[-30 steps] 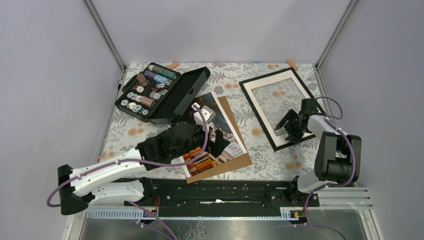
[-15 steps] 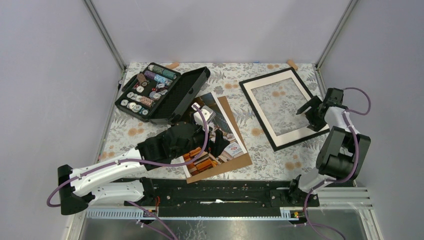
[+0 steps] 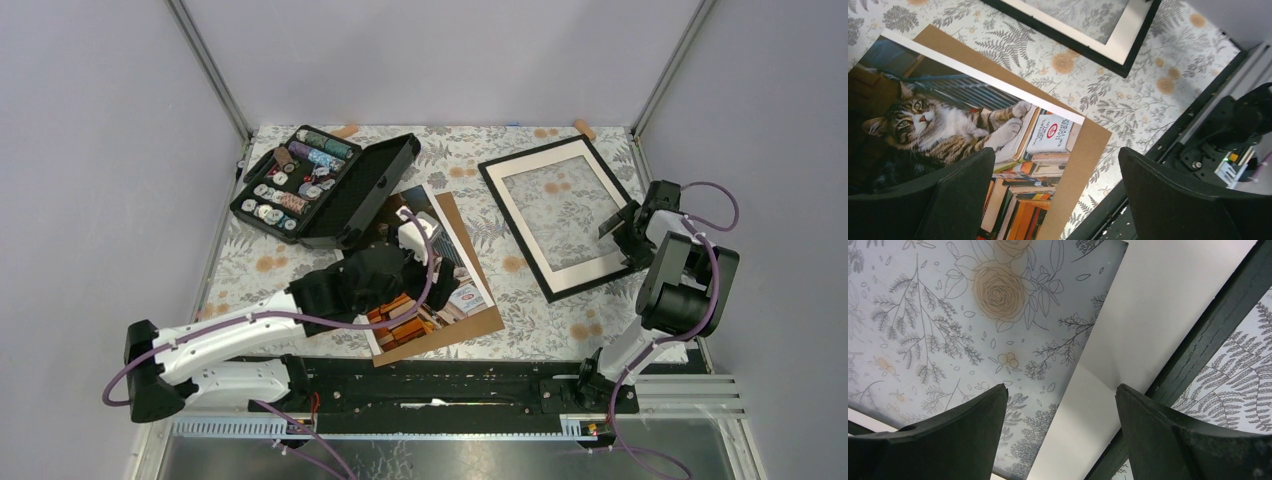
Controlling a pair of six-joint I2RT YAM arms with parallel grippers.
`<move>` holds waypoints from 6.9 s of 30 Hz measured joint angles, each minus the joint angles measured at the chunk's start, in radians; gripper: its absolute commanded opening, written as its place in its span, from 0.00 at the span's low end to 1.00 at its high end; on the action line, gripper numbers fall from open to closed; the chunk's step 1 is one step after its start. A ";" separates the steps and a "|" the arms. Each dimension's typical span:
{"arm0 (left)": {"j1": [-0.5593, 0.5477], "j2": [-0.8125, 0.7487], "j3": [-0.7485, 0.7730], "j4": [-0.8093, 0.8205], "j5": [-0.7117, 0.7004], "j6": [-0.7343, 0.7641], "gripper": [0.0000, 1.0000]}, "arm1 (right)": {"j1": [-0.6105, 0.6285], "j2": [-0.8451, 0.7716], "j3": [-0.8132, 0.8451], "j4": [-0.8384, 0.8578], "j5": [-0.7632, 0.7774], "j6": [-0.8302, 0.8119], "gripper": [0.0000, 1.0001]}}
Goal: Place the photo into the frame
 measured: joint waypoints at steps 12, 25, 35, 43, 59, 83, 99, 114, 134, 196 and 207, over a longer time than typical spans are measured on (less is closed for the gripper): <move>0.007 0.162 0.077 -0.065 -0.100 -0.064 0.99 | 0.185 -0.186 -0.014 0.020 -0.077 -0.030 1.00; 0.010 0.186 -0.192 -0.078 0.027 -0.460 0.99 | 0.695 -0.349 -0.453 0.188 -0.491 0.043 0.96; 0.006 0.202 -0.270 0.020 0.002 -0.581 0.99 | 0.765 -0.695 -0.688 0.304 -0.469 0.289 0.81; 0.006 0.284 -0.339 0.120 0.031 -0.644 0.99 | 0.765 -0.695 -0.758 0.438 -0.477 0.443 0.68; 0.006 0.266 -0.422 0.299 0.045 -0.711 0.99 | 0.765 -0.508 -0.826 0.741 -0.413 0.605 0.68; 0.006 0.266 -0.441 0.351 0.063 -0.688 0.99 | 0.765 -0.108 -0.790 1.275 -0.513 0.643 0.59; 0.006 0.267 -0.443 0.359 0.072 -0.666 0.99 | 0.770 0.129 -0.689 1.486 -0.563 0.619 0.31; 0.006 0.082 -0.430 0.211 0.100 -0.521 0.99 | 0.791 -0.148 -0.651 1.093 -0.576 0.388 0.00; 0.007 -0.142 0.121 -0.051 0.032 -0.045 0.99 | 0.790 -0.690 0.473 -0.427 0.352 -0.566 0.00; 0.039 -0.160 -0.017 -0.017 -0.145 0.054 0.99 | 0.867 -0.288 -0.017 -0.160 0.188 -1.086 0.00; 0.040 -0.138 -0.017 -0.016 -0.144 0.053 0.99 | 0.868 -0.247 0.002 -0.169 0.268 -1.068 0.00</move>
